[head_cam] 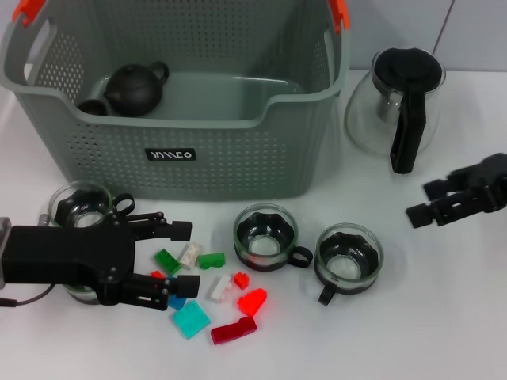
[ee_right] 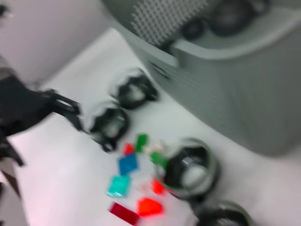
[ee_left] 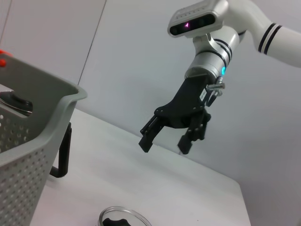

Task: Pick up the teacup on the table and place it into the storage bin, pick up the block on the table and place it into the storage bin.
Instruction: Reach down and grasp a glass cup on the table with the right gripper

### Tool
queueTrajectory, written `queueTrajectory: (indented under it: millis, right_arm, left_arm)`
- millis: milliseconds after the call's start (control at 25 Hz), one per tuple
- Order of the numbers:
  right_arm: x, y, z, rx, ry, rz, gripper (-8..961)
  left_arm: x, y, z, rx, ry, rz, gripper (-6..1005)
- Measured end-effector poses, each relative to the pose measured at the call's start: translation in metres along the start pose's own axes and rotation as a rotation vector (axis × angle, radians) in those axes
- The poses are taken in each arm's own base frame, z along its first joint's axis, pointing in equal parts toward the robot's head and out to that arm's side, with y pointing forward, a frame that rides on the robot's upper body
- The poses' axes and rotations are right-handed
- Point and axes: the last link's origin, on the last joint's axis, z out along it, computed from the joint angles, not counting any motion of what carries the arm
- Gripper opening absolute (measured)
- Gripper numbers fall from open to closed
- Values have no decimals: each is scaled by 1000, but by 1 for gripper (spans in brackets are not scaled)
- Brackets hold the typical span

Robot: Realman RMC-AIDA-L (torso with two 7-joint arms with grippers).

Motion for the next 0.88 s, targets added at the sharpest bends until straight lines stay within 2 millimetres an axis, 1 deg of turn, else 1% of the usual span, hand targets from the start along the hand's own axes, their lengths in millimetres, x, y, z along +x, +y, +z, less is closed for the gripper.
queueTrajectory:
  millis: [160, 280, 520, 600, 880]
  right_arm:
    - [-6, -4, 1, 87, 105, 37, 915]
    - [-14, -3, 9, 114, 168, 36, 914]
    - [-31, 5, 33, 151, 257, -11, 915]
    - [-36, 7, 43, 174, 285, -31, 915]
    - [-46, 14, 74, 238, 355, -83, 914]
  left_arm:
    - [0, 0, 0, -1, 0, -1, 933]
    - [-1, 1, 0, -1, 0, -2, 932]
    - [-1, 1, 1, -4, 2, -2, 932]
    - [-2, 1, 0, 0, 2, -2, 932]
    - [-2, 1, -1, 5, 1, 1, 932]
